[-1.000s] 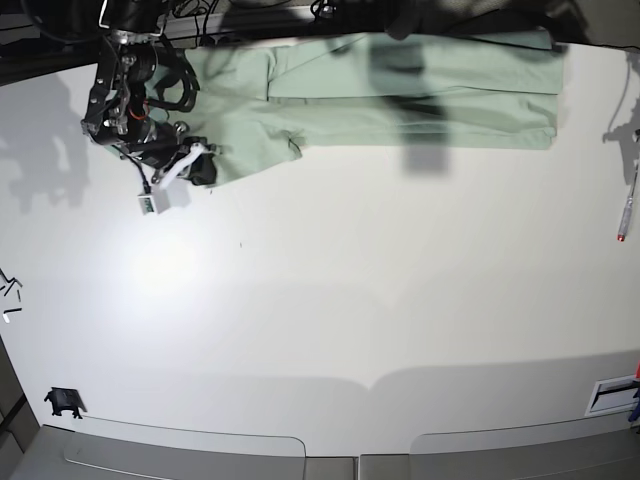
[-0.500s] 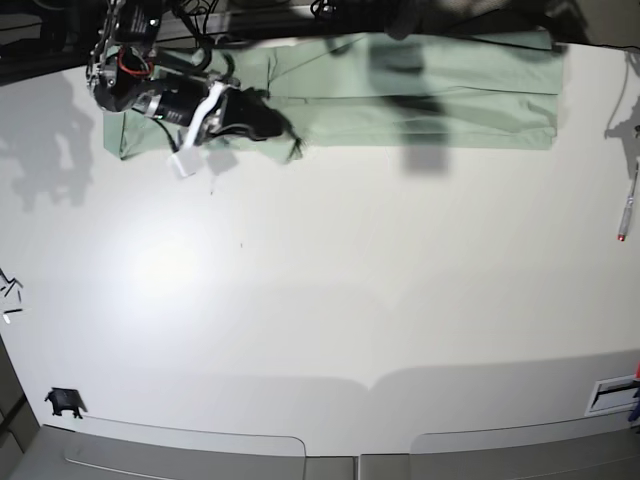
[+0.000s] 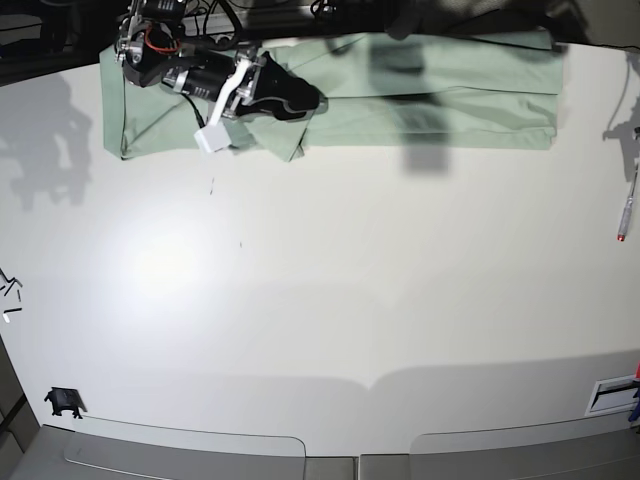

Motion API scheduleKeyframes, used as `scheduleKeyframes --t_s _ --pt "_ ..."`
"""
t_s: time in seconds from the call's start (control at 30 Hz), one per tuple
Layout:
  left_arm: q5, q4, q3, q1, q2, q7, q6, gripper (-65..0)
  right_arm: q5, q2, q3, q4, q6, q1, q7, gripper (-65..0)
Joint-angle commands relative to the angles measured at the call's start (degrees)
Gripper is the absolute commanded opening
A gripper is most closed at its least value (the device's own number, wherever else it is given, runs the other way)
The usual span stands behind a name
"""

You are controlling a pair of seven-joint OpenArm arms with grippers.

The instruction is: Fold the T-shirt properly

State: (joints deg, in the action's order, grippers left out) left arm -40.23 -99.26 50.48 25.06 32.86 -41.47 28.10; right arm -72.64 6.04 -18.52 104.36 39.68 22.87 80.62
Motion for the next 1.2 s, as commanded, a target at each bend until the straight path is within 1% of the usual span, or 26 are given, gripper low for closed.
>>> scheduleKeyframes --t_s 0.0,0.07,0.13,0.2,0.27,0.33,0.4,0.53,0.63,0.73,0.77,0.83,0.93,1.03,1.17 --pt "-0.8 -0.9 0.6 -0.1 1.3 0.7 0.0 -39.8 -3.5 0.3 -0.3 1.0 0.3 -0.2 -0.9 -38.8" --pt "-1.0 -0.9 0.5 -0.1 0.7 0.3 0.0 -39.8 -7.0 0.4 -0.4 1.3 0.3 -0.2 -0.9 -38.9" --pt "-1.0 -0.8 0.5 -0.1 -1.1 0.2 0.0 -39.8 -9.1 0.4 -1.2 2.1 0.3 -0.5 -0.7 -38.9" --pt "-1.0 -0.6 0.5 -0.1 -3.6 0.0 0.0 -39.7 -8.8 0.4 -2.6 3.3 0.3 -1.3 -0.8 -38.9" --pt "-1.1 0.4 0.5 -0.1 -5.9 -0.2 0.2 -38.2 -8.0 0.4 -4.5 4.3 0.3 -2.6 -0.8 -38.9" --pt "-3.0 2.7 0.5 -0.1 -7.5 -1.0 1.6 -35.1 -6.1 0.4 -7.1 4.4 0.3 -4.4 -0.9 -38.9" --pt "-5.6 6.1 0.5 -0.1 -8.3 -1.7 2.6 -31.8 -1.6 0.4 -10.0 4.4 0.3 -5.9 -3.0 -38.9" --pt "-11.3 15.4 0.4 -0.2 -8.1 -4.1 5.4 -31.4 9.0 0.5 -16.1 4.4 0.3 -8.0 -10.6 -38.9" --pt "-17.3 21.7 0.4 -0.2 -8.1 -7.7 8.2 -31.4 13.9 0.5 -19.4 4.4 0.3 -9.3 -13.7 -38.9" --pt "-24.2 26.3 0.4 -0.2 -8.4 -12.9 11.5 -31.5 14.6 0.6 -20.6 4.4 0.3 -9.9 -13.8 -38.9" --pt "-25.6 27.1 0.4 -0.2 -8.7 -14.3 11.9 -31.5 14.6 0.7 -20.5 4.4 0.3 -9.9 -13.8 -38.9" --pt "-26.9 27.6 0.4 -0.1 -9.7 -16.2 11.9 -31.5 14.6 0.6 -20.5 4.4 0.3 -9.9 -13.8 -38.9" --pt "-26.9 27.6 -0.1 -0.1 -11.3 -17.1 11.9 -31.5 14.6 0.6 -20.5 4.4 0.3 -9.9 -13.8 -38.9" --pt "-26.9 27.6 -3.9 0.3 -12.0 -17.7 11.9 -31.5 14.6 0.6 -20.5 4.4 0.3 -9.9 -13.8 -38.9" --pt "-26.9 27.6 -12.8 1.3 -12.1 -17.7 11.9 -31.5 14.7 0.6 -20.5 4.4 0.3 -9.9 -13.7 -38.9"
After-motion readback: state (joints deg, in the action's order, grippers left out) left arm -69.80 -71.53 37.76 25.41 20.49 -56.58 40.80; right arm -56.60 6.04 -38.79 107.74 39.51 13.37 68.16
